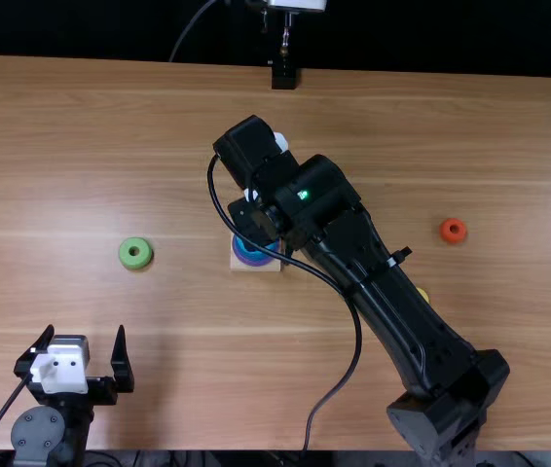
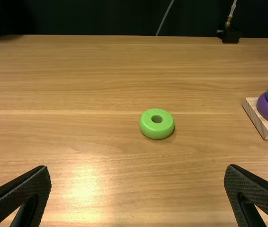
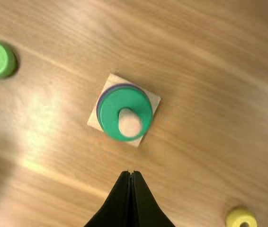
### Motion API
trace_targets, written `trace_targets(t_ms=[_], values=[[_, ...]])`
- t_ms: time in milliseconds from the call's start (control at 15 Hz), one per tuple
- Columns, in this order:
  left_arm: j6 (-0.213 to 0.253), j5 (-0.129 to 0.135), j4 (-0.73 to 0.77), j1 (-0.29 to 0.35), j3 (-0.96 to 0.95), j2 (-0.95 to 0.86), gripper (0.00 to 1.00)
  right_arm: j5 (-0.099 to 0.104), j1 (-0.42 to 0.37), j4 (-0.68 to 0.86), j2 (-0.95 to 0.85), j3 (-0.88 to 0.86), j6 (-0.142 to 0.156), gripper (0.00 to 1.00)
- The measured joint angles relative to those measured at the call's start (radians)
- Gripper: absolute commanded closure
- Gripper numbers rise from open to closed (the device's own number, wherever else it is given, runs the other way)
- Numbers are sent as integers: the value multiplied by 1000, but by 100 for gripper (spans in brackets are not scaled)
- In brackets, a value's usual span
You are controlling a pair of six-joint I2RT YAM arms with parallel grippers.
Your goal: Build the Hanoi tower: stack the rings onto the peg from bottom to top in this color order: purple, dark blue, light blue, dark green, light green, yellow, orange.
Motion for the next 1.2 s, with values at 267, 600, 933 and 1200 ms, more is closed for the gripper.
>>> trace_targets(t_ms=[267, 600, 933, 1200], values=[[0, 0, 0, 0, 0, 0, 0, 4, 0, 13, 0, 2, 5, 20], [0, -1, -1, 0, 0, 0, 0, 26, 0, 33, -92, -52, 7, 0], [0, 0, 0, 0, 0, 0, 0, 64, -129, 547, -446, -507, -2, 0], [0, 0, 0, 0, 0, 0, 0, 71, -288, 812, -664, -838, -7, 0]])
